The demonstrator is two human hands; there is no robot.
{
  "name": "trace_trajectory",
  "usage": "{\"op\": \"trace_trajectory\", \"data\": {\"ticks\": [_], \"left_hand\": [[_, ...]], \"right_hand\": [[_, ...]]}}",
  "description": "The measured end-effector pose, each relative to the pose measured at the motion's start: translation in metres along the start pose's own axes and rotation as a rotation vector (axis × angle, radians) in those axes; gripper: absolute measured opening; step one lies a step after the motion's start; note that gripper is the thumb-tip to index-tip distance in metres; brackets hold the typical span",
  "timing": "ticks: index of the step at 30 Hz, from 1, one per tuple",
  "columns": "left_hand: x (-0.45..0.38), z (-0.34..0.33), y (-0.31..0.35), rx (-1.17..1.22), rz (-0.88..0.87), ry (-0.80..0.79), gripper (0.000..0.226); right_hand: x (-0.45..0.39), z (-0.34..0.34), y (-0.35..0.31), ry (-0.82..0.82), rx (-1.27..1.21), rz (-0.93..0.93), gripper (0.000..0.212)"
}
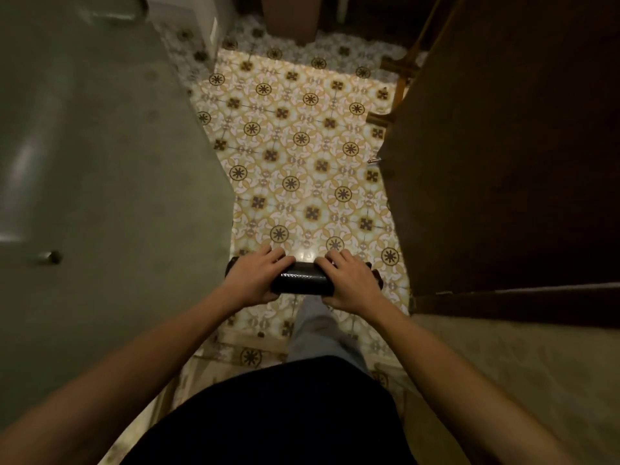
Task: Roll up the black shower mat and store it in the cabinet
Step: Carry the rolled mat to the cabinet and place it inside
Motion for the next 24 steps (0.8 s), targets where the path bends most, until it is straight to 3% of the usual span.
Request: {"op": "trace_trajectory", "data": {"ticks": [13, 24], "left_hand": [[-0.175, 0.104, -0.156, 0.125, 0.091, 0.062, 0.064], [-0.294, 0.169, -0.362, 0.195, 0.194, 0.042, 0.07]], "right_hand": [[-0.225, 0.106, 0.131, -0.075, -0.001, 0.089, 0.064], [-0.469, 0.189, 0.182, -0.126, 0.019, 0.148, 0.067]]}}
Point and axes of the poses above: each hand's wrist, its own x-axis away from the middle knuckle, its own z-axis out of the back of the hand, y = z × x, the point moved 4 cm from there along -x, towards the middle knuckle, and after that the axes turned 10 degrees about -z, right-handed, at the moved point
